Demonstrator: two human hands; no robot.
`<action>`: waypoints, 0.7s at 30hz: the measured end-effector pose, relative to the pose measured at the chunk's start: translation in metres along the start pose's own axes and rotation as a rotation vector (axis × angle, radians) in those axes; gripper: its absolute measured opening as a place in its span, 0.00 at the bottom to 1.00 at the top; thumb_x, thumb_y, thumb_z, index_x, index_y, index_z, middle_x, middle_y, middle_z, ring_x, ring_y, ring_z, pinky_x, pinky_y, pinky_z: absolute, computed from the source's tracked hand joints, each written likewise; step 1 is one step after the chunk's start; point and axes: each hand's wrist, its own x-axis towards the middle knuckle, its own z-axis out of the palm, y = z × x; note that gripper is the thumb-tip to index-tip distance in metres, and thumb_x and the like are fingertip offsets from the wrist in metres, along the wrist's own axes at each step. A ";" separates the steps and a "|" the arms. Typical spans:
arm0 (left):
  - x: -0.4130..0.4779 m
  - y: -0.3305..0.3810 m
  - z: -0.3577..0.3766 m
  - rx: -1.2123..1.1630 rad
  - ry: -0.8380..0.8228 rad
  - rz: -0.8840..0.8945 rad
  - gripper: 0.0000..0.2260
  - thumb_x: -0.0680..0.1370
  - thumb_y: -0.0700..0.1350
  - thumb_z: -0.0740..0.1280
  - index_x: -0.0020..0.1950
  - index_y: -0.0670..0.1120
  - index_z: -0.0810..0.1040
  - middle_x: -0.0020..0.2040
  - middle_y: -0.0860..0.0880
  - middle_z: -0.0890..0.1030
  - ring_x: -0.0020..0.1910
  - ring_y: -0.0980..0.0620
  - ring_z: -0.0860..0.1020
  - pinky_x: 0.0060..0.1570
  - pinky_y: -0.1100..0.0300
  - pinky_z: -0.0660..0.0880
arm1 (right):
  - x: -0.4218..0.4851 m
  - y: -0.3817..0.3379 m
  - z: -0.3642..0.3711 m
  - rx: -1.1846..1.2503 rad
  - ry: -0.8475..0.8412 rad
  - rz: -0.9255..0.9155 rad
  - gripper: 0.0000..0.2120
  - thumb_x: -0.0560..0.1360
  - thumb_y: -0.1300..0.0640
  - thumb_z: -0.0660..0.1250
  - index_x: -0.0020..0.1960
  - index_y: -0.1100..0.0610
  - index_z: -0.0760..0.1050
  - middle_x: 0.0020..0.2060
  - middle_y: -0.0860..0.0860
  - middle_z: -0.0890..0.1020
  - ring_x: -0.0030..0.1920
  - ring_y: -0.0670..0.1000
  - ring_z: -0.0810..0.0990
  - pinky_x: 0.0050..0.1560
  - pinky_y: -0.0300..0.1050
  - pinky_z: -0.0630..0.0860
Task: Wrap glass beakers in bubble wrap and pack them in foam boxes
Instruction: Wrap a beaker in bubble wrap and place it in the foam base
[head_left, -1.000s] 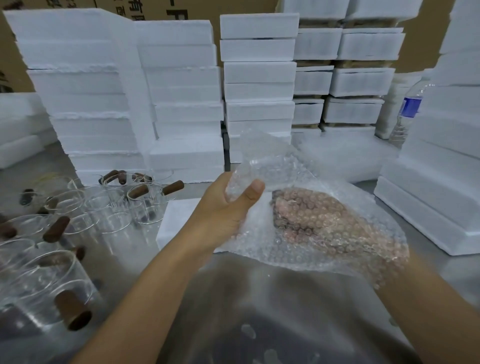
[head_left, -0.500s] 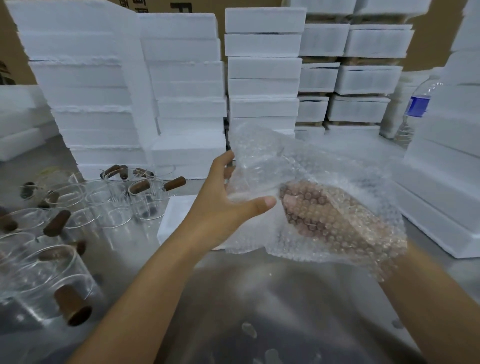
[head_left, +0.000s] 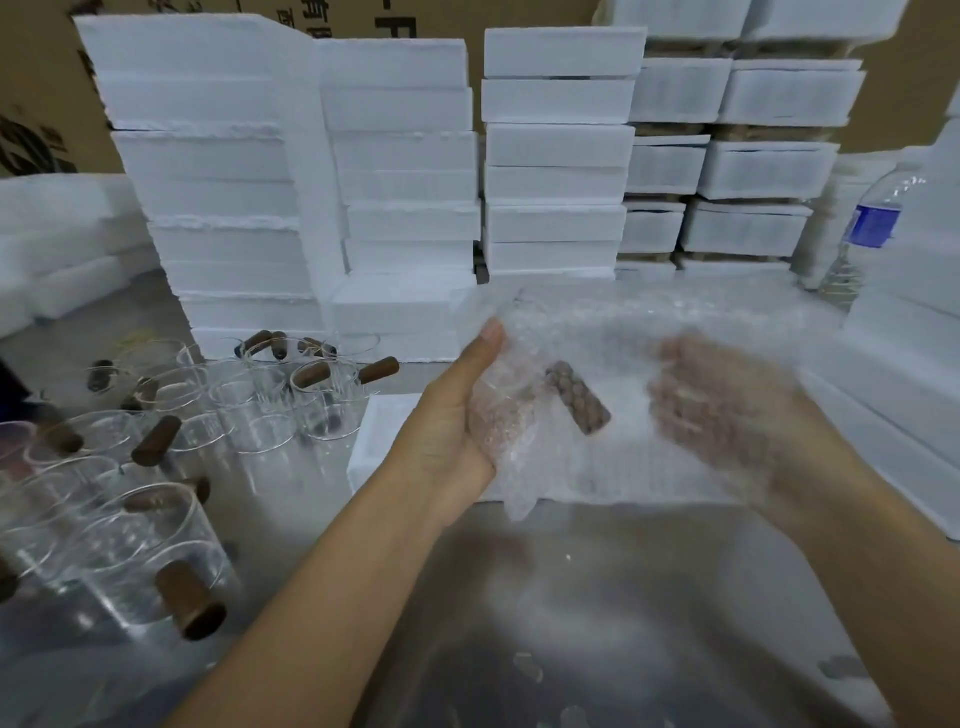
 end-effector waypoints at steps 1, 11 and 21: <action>0.001 0.001 -0.001 -0.083 0.001 0.020 0.27 0.66 0.51 0.69 0.64 0.43 0.77 0.60 0.42 0.80 0.61 0.45 0.78 0.65 0.49 0.70 | 0.002 0.000 -0.001 0.071 0.141 -0.089 0.05 0.75 0.54 0.66 0.42 0.52 0.79 0.27 0.47 0.78 0.27 0.44 0.76 0.31 0.36 0.76; 0.007 -0.003 -0.010 -0.410 0.041 0.118 0.20 0.65 0.51 0.73 0.53 0.47 0.76 0.50 0.45 0.83 0.49 0.48 0.82 0.50 0.56 0.80 | -0.006 0.023 0.026 -0.238 -0.074 -0.098 0.16 0.68 0.42 0.71 0.43 0.54 0.74 0.30 0.49 0.80 0.29 0.46 0.79 0.31 0.39 0.74; 0.010 -0.010 -0.012 -0.271 -0.151 0.153 0.25 0.54 0.50 0.82 0.49 0.47 0.85 0.56 0.44 0.82 0.52 0.47 0.82 0.56 0.53 0.77 | -0.002 0.019 0.011 -0.272 0.023 -0.392 0.11 0.74 0.53 0.66 0.33 0.47 0.77 0.29 0.46 0.79 0.33 0.44 0.77 0.37 0.37 0.75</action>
